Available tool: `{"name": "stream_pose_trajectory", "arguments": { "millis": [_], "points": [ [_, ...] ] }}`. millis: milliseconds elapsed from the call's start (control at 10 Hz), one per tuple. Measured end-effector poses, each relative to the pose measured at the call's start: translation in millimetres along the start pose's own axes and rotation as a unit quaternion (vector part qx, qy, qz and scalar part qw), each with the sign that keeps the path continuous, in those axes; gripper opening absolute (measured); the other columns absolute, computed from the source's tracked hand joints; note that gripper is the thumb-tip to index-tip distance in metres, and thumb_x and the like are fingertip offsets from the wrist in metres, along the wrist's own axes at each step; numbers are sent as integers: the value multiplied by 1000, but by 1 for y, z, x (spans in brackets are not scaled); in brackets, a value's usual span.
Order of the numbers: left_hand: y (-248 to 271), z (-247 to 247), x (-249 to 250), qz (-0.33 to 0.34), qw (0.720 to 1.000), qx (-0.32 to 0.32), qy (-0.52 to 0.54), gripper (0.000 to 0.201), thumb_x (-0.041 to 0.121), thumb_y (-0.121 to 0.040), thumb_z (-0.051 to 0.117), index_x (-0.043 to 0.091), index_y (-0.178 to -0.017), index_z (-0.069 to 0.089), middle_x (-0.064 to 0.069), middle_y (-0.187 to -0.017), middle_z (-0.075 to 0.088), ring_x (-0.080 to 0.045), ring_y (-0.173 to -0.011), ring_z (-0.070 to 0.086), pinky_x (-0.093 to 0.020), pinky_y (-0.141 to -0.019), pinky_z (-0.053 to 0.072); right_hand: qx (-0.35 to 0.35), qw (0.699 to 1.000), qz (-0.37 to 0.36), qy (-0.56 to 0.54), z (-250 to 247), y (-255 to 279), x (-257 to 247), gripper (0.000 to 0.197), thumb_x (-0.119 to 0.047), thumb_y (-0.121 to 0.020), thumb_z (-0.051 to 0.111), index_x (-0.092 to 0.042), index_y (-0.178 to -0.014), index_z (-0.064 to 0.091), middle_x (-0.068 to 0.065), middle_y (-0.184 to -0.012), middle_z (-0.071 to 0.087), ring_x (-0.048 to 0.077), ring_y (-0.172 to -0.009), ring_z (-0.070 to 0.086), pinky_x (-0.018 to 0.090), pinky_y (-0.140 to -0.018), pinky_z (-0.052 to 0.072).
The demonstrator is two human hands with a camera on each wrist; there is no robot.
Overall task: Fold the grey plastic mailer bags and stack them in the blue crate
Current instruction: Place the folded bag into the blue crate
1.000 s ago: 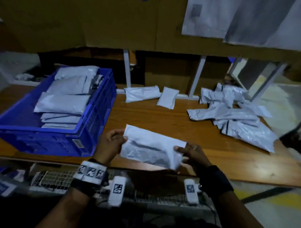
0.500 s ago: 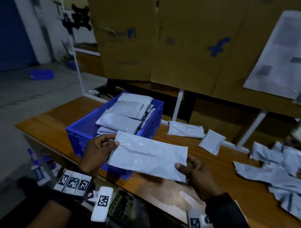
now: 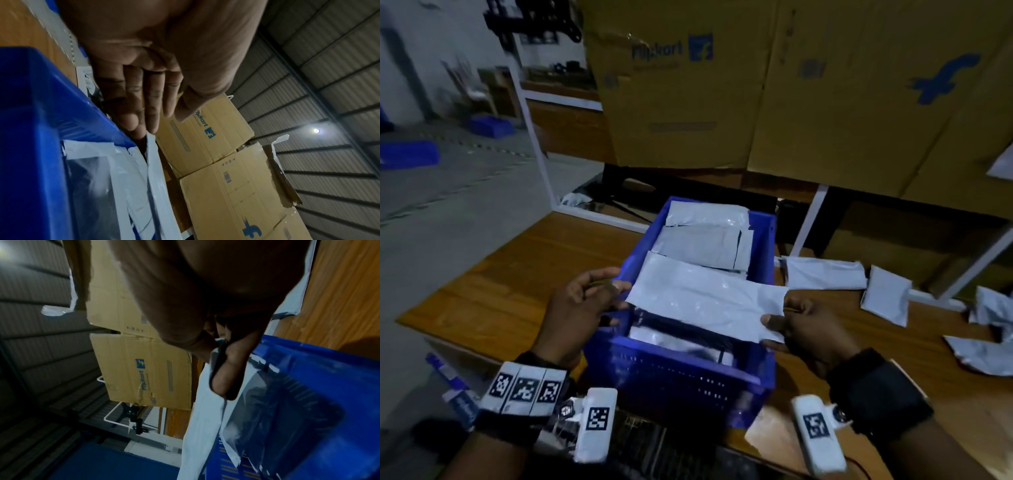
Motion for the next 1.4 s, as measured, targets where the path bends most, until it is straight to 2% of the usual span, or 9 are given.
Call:
{"name": "stream_pose_trajectory", "arguments": {
  "millis": [100,200,400,500,800,900,1000,1200,1400],
  "points": [
    [-13,-11,-10,-15,1000,-10,2,26,16,-94,68,15,-120,66,-8,-101,79,-28,-86,72,-36,-65,58,10,999,27,29,18,-12,3,19,8,-95,64,-1,-110,72,17,-102,77,34,-93,75,42,-73,64],
    [-20,-18,-23,-34,999,-19,5,26,14,-94,69,14,-119,67,-11,-99,78,-30,-88,72,-39,-68,57,25,993,55,101,30,-24,3,9,7,-88,72,-1,-87,69,20,-81,68,37,-78,58,64,-80,59],
    [-31,-32,-45,-4,1000,-8,8,23,14,-92,73,13,-115,69,-17,-87,76,-35,-83,69,-29,-58,57,31,981,118,152,57,-41,5,22,14,-82,71,-1,-98,65,23,-87,57,30,-73,60,39,-57,63],
    [-33,-34,-49,13,1000,2,-12,23,19,-90,76,18,-113,72,-7,-92,78,-40,-91,73,-46,-74,61,30,973,150,175,63,-48,11,20,9,-78,76,0,-94,67,22,-86,64,32,-79,62,55,-79,62],
    [-25,-40,-49,66,995,10,-69,40,66,-68,72,46,-102,73,12,-104,77,-11,-101,72,-55,-84,60,33,963,209,167,79,-55,15,19,4,-93,67,5,-75,63,16,-68,65,26,-71,64,58,-85,60],
    [-23,-39,-49,75,995,7,-60,40,64,-70,73,44,-105,73,10,-106,76,-14,-104,71,-55,-85,60,37,946,212,241,86,-58,17,20,-2,-95,66,-4,-76,64,11,-74,64,20,-66,62,37,-76,63],
    [-23,-40,-50,81,994,11,-74,41,62,-73,72,42,-108,72,9,-104,76,-17,-102,71,-55,-84,61,68,913,213,340,90,-57,13,24,-12,-95,65,-23,-76,55,-4,-80,57,6,-66,53,9,-46,47],
    [-24,-40,-49,79,994,16,-74,38,62,-73,72,44,-107,72,9,-103,76,-17,-101,71,-54,-83,61,-23,860,204,468,102,-63,28,27,-8,-94,59,-14,-68,58,-3,-61,60,10,-50,56,15,-43,42],
    [-23,-41,-48,87,992,20,-89,39,63,-73,70,43,-106,72,7,-102,76,-21,-96,72,-53,-81,61,-38,846,204,492,103,-63,26,12,-28,-95,62,-16,-97,65,-5,-79,62,19,-79,59,25,-72,51]
  ]
}}
Point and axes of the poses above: each hand's wrist, its own y-axis away from the middle knuckle, its own z-axis out of the palm, x = y × z, the point moved 2 cm from there along -y, towards the middle knuckle
